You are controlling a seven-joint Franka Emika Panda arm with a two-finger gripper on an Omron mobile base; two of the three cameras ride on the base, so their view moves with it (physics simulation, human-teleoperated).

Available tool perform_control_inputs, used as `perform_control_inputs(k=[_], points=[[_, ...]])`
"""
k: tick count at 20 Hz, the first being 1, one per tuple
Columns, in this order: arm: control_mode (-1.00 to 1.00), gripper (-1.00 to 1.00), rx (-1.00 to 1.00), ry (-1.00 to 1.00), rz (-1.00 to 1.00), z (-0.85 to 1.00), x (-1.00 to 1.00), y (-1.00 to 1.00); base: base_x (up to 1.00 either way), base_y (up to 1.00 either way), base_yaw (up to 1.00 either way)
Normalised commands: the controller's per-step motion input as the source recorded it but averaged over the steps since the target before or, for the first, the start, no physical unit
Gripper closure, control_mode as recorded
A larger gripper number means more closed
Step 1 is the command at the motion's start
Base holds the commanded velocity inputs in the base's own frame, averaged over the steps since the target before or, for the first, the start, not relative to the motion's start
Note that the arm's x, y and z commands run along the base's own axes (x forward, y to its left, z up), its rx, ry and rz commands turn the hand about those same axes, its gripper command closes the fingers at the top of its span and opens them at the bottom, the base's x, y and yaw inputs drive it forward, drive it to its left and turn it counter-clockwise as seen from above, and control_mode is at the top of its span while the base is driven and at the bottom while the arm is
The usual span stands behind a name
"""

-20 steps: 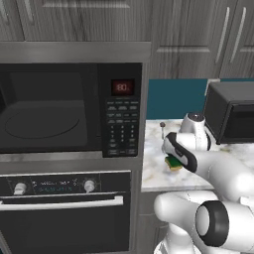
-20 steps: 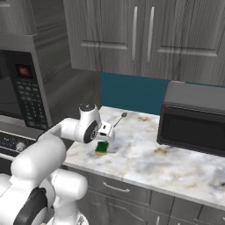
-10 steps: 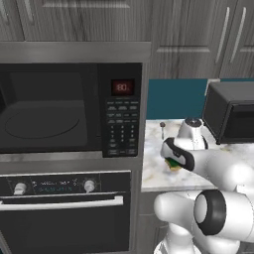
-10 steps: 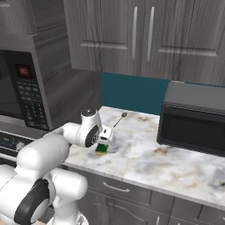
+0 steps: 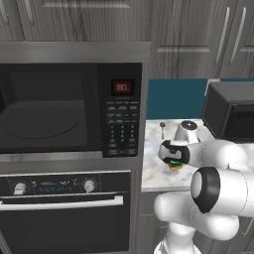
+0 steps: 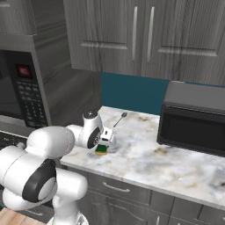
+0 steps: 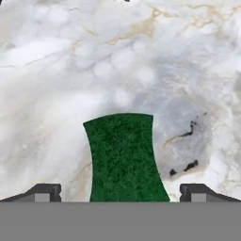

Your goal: Place the sponge inside the microwave to prepare for sanitizing.

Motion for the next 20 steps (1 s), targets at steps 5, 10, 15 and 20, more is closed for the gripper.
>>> perform_control_inputs(k=[5,10,15,20], points=[[-1.0,-1.0,0.0,0.04,0.0,-0.21,0.05,0.0,0.0,0.0,0.0],[-1.0,-1.0,0.0,0.01,0.0,-0.22,0.08,0.0,0.0,0.0,0.0],[-1.0,-1.0,0.0,0.0,0.0,-0.19,0.14,0.0,0.0,0.0,0.0],[-1.0,-1.0,0.0,0.0,0.0,-0.16,0.1,0.0,0.0,0.0,0.0]])
